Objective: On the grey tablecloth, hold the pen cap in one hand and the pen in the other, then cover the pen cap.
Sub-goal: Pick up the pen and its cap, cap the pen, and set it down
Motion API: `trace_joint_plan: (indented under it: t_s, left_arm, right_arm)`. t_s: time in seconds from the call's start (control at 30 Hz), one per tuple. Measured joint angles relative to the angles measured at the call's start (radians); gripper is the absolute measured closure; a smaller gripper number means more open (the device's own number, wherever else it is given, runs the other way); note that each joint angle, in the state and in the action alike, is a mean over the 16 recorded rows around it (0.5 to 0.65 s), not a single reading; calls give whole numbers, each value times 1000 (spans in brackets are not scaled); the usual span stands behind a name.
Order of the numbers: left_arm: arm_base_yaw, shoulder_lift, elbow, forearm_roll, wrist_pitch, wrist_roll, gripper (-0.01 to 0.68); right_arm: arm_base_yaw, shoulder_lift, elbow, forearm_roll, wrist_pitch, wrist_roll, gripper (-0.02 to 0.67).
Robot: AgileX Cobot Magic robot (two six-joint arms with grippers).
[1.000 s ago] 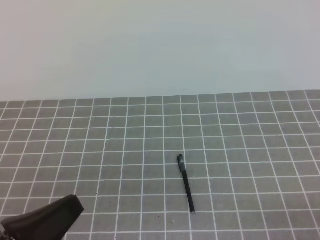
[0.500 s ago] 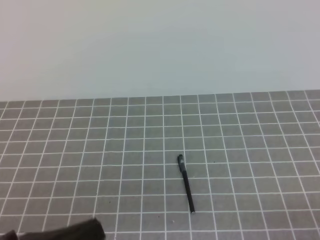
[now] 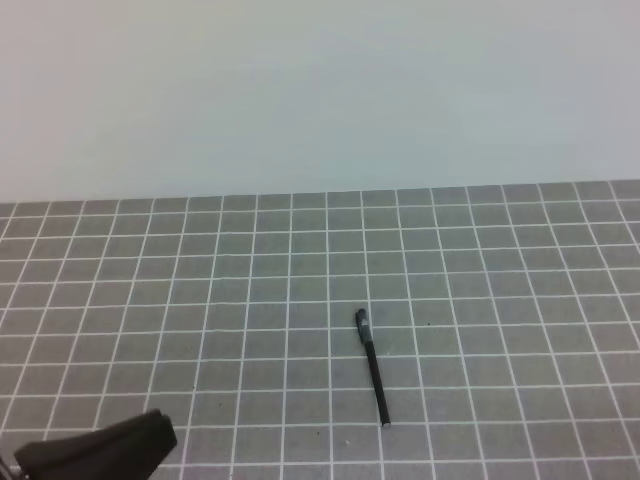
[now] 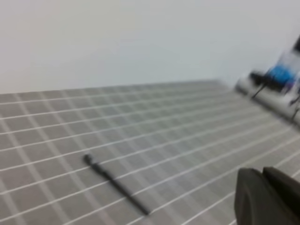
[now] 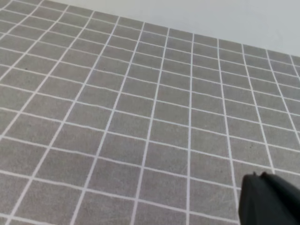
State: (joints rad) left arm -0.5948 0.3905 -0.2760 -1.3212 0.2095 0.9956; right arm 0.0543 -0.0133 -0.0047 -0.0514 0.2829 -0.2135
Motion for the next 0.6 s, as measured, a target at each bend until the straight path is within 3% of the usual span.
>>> trace_joint_plan:
  t_s: [0.17, 0.3, 0.6]
  left_arm:
    - [125, -35, 0, 258, 86, -2, 674]
    - [181, -79, 0, 528, 136, -76, 674]
    - [218, -184, 1, 1162, 182, -577, 674]
  right_arm:
    - [0, 0, 0, 0, 0, 0, 645]
    - [0, 0, 0, 0, 0, 0, 645]
    - [0, 1, 0, -1, 0, 0, 645]
